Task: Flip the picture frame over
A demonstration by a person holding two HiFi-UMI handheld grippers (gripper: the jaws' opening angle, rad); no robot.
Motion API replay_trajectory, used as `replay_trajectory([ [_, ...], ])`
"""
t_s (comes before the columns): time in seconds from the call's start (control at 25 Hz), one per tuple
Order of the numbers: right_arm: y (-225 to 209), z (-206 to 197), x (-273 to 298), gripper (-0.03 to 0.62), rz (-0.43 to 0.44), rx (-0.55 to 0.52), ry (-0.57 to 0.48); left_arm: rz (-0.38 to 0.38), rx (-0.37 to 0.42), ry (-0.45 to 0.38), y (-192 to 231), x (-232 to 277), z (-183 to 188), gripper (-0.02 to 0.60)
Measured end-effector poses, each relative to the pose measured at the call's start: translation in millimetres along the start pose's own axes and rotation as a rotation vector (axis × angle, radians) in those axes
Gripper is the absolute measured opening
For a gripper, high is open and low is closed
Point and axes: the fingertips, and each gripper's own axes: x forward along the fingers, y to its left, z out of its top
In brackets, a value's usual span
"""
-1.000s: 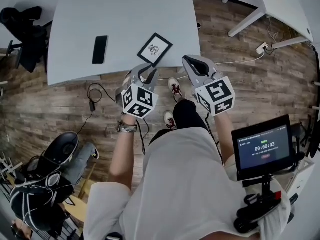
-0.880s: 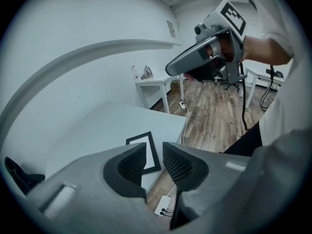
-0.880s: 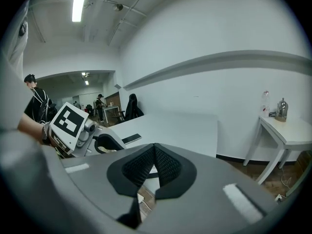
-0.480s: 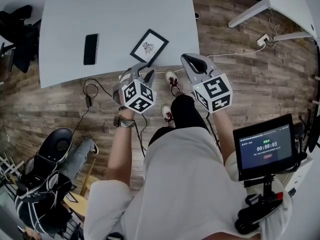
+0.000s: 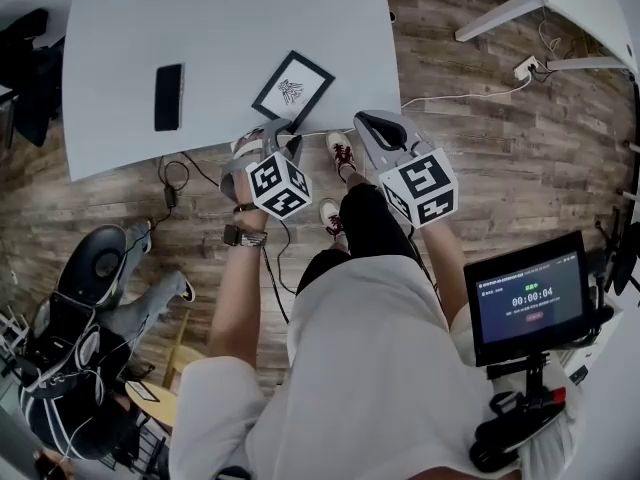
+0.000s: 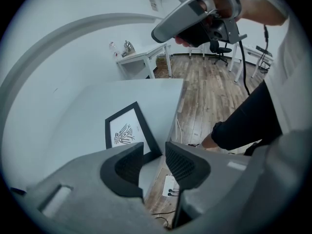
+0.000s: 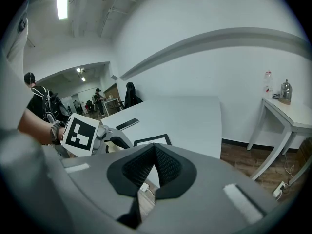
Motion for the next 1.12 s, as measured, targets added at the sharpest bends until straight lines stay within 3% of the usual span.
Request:
replay_trajectory([
  [0.28, 3.4, -10.2, -0.2, 0.003, 0.005, 0.023, 0.018, 0.003, 0.106, 0.04, -6.3, 7.6, -4.5, 0.187],
  [0.76, 1.0, -11.9, 0.8, 0.003, 0.0, 0.013, 0.023, 0.19, 0.257, 0.093, 2.1, 17.4, -18.2, 0.206],
  [1.12, 3.3, -19.4, 1.5, 0.003, 0.005, 0.035, 0.029, 0.158, 0.275, 0.063, -6.7, 17.5, -12.7, 0.166],
])
